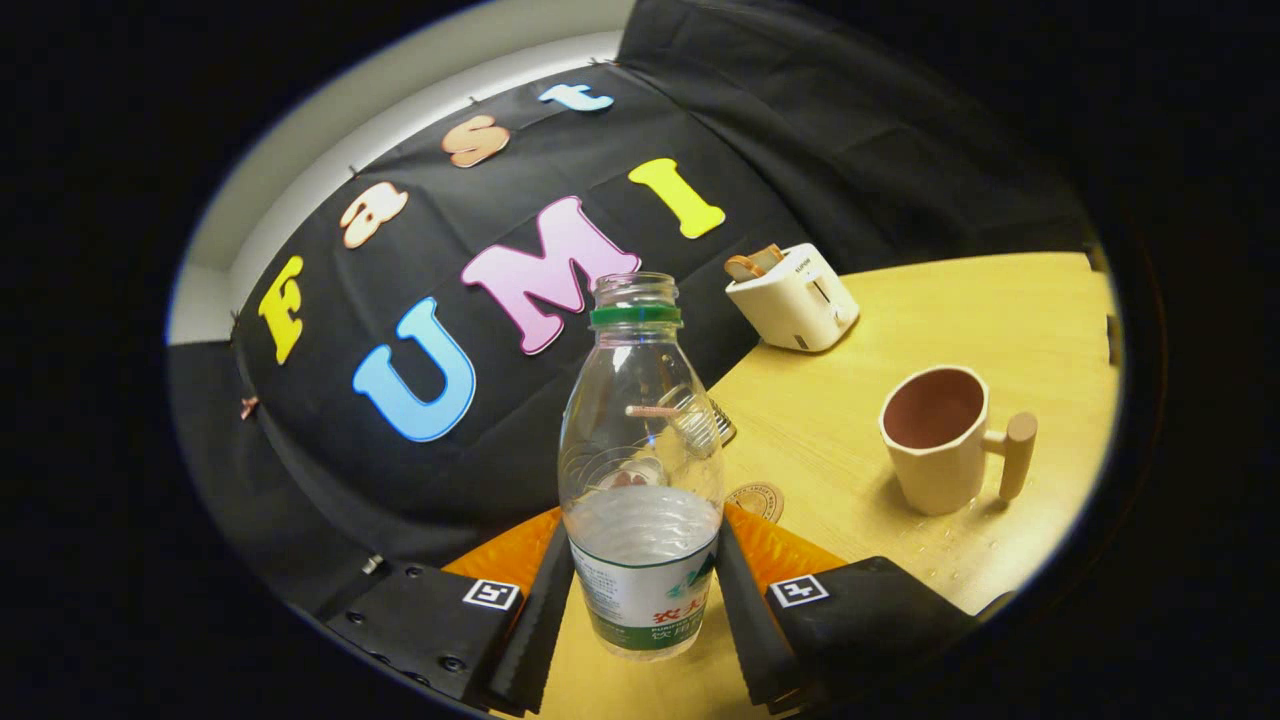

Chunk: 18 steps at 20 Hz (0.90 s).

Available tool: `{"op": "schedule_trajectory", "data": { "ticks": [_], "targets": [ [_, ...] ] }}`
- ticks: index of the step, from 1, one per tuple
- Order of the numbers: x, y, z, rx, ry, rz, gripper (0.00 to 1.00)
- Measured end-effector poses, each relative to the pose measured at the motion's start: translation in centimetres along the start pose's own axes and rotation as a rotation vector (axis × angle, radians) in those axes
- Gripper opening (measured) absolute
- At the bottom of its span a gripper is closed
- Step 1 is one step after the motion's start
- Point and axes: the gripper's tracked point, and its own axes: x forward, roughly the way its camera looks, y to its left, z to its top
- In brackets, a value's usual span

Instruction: Take the bottle from table, then pour the juice into the cup, finally place the bottle on the coaster

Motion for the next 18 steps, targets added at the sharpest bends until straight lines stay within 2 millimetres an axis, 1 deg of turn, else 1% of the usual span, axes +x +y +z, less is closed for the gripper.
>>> {"op": "schedule_trajectory", "data": {
  "ticks": [4, 9, 13, 15, 18],
  "targets": [
    [0.2, -0.6, 0.5, 0.132, 0.005, -0.007, 0.75],
    [0.5, -1.0, -0.2, 0.273, 0.054, 0.008, 0.75],
    [0.5, -2.0, 0.1, 0.403, 0.051, -0.013, 0.75],
    [0.5, -2.7, -0.1, 0.444, 0.056, -0.033, 0.75],
    [0.5, -3.2, -0.6, 0.499, 0.087, -0.041, 0.75]
  ]
}}
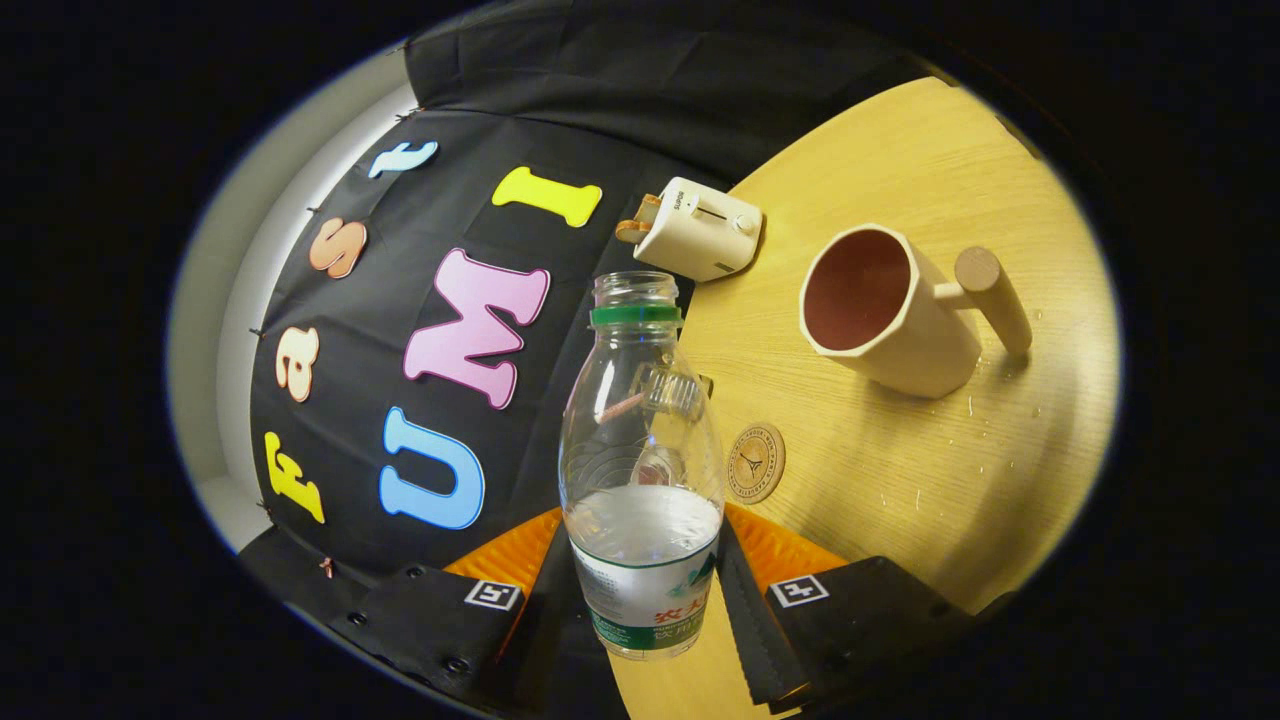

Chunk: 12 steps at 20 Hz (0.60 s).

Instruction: Take the bottle from table, then pour the juice into the cup, finally place the bottle on the coaster

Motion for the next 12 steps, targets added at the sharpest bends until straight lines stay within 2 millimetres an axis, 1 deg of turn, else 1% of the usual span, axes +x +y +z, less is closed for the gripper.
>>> {"op": "schedule_trajectory", "data": {
  "ticks": [3, 8, 12],
  "targets": [
    [0.2, -0.6, -0.3, 0.09, 0.032, -0.011, 0.75],
    [0.8, -1.5, 0.1, 0.165, 0.02, -0.044, 0.75],
    [1.2, -1.5, 0.4, 0.236, 0.026, -0.038, 0.75]
  ]
}}
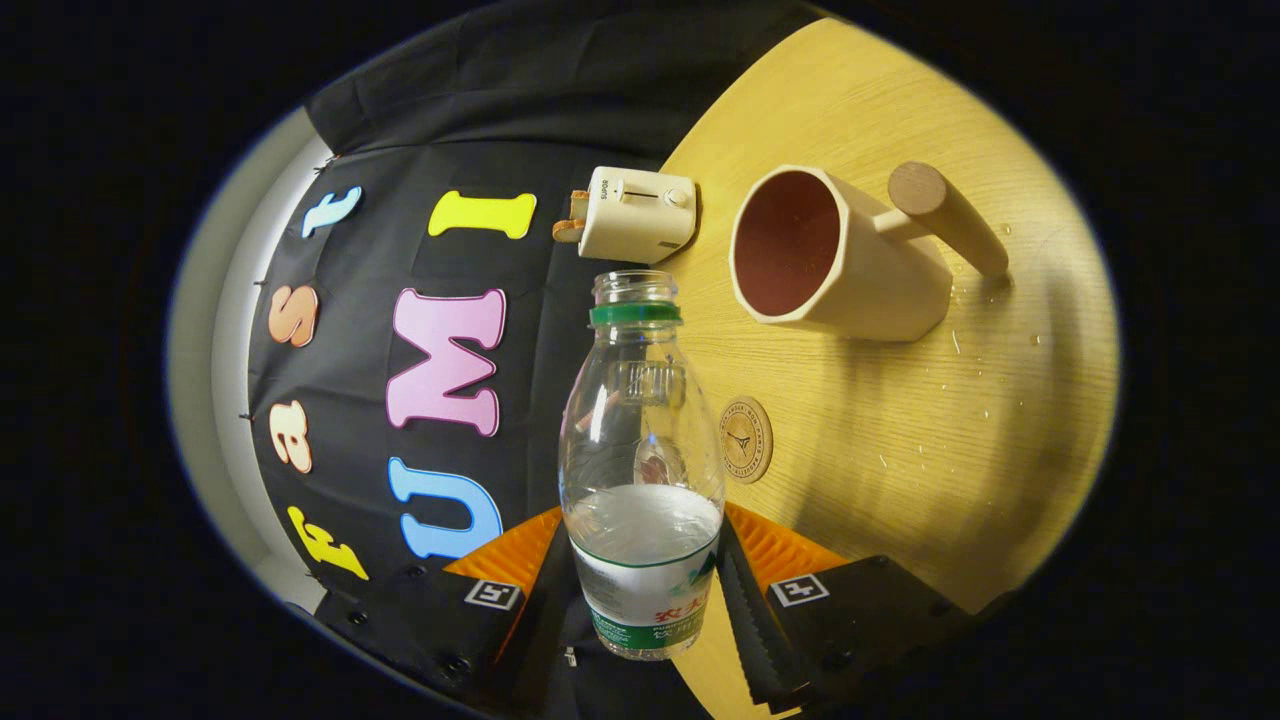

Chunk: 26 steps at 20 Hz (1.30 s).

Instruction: Take the bottle from table, then pour the juice into the cup, finally place the bottle on the coaster

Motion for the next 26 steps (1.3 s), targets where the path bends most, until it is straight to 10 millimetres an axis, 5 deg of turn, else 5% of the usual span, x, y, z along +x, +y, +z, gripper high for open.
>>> {"op": "schedule_trajectory", "data": {
  "ticks": [26],
  "targets": [
    [0.13, 0.15, 0.16, 0.244, 0.013, -0.027, 0.75]
  ]
}}
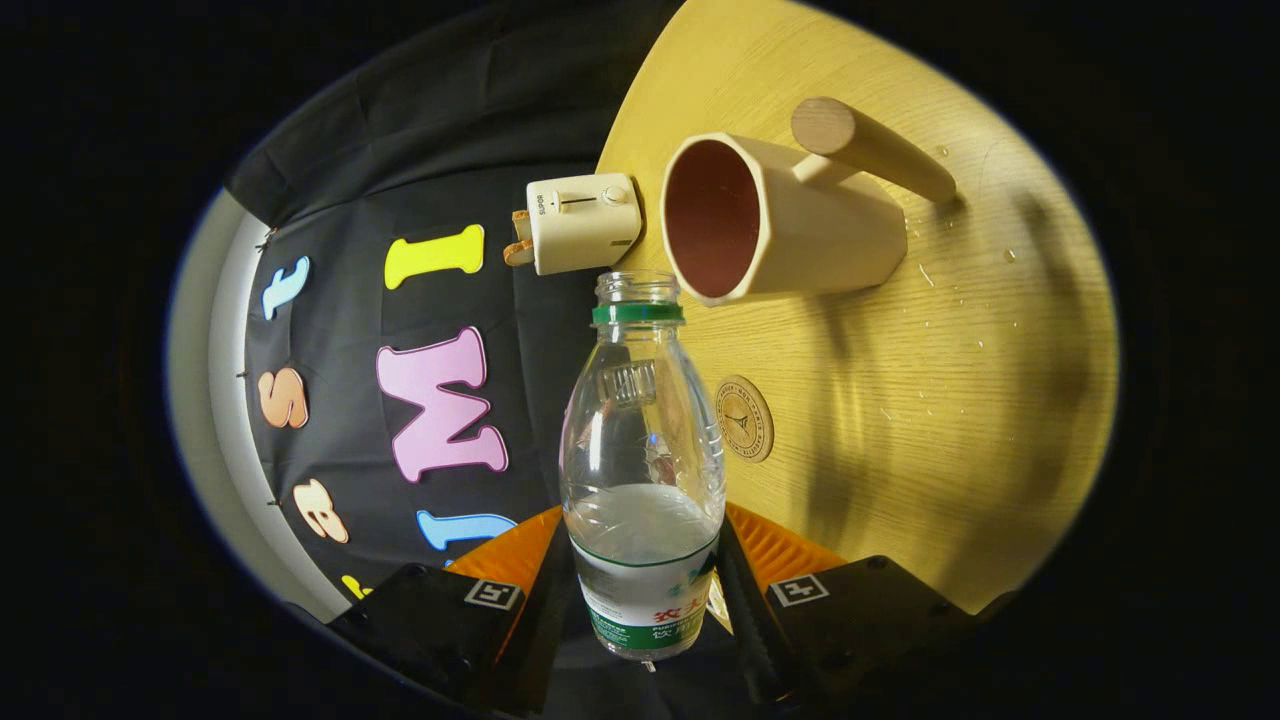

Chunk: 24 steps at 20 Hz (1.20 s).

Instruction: Take the bottle from table, then pour the juice into the cup, finally place the bottle on the coaster

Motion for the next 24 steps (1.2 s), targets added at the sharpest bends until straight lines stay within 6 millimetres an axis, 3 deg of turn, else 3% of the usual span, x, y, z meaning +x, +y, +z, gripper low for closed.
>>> {"op": "schedule_trajectory", "data": {
  "ticks": [24],
  "targets": [
    [0.1, 2.2, 0.5, 0.131, -0.03, 0.041, 0.75]
  ]
}}
